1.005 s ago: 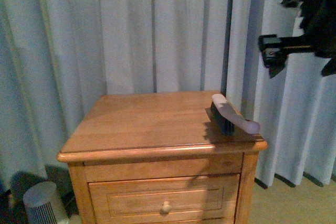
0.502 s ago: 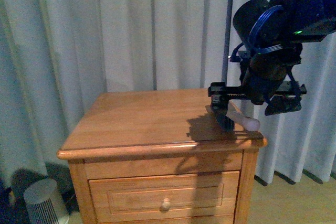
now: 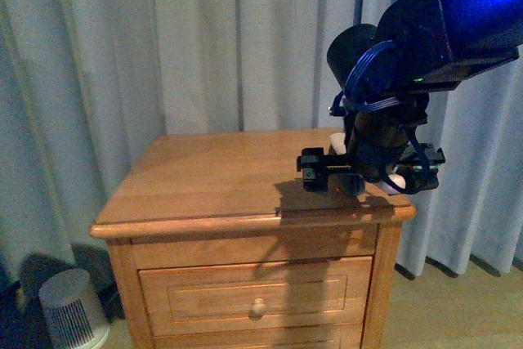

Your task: Clean up trash

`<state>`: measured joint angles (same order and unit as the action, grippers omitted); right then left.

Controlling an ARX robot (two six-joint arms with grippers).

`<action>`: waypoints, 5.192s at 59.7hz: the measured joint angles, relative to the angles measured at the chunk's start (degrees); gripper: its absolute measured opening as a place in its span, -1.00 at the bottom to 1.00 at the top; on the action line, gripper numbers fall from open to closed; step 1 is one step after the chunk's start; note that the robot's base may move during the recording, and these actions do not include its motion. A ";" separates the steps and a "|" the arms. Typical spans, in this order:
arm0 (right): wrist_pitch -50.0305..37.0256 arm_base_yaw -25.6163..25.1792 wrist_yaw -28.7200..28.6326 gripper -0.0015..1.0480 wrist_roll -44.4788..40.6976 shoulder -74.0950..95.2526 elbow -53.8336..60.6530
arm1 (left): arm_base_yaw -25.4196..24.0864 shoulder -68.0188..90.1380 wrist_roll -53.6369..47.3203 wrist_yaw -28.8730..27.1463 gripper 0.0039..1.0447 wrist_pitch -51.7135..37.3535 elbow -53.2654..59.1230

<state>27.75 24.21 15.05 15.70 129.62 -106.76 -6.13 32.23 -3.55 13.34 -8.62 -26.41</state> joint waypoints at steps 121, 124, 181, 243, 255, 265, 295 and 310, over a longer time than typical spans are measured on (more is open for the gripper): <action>-48.94 7.02 27.04 -0.08 -30.88 -80.78 73.57 | 0.00 0.00 0.02 0.00 0.17 0.00 0.00; -49.33 7.02 27.21 -0.08 -30.49 -80.83 73.81 | 0.00 0.00 0.02 0.00 0.17 0.00 0.00; -51.28 7.34 28.87 -0.08 -30.32 -81.48 74.66 | 0.24 0.02 0.02 0.00 0.17 0.00 0.09; -51.32 7.45 28.37 -0.08 -30.34 -81.11 74.90 | 0.11 -0.09 0.17 -0.17 0.17 0.02 0.35; -51.32 7.45 28.28 -0.08 -30.34 -81.13 74.90 | 0.13 -0.20 0.17 -0.20 0.17 0.02 0.35; -51.32 7.48 28.24 -0.08 -30.34 -81.13 74.93 | 0.11 -0.24 0.17 -0.17 0.17 0.02 0.35; -51.32 7.54 28.41 -0.08 -30.34 -81.02 74.93 | -0.96 0.94 2.21 2.62 0.17 6.62 -1.60; -51.32 7.54 28.44 -0.08 -30.34 -81.05 74.93 | -10.78 18.14 -6.93 13.60 0.16 -1.92 -4.26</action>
<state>-23.57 31.75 43.48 -14.63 48.58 -31.83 -16.91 50.37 -10.48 26.94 -10.55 -30.68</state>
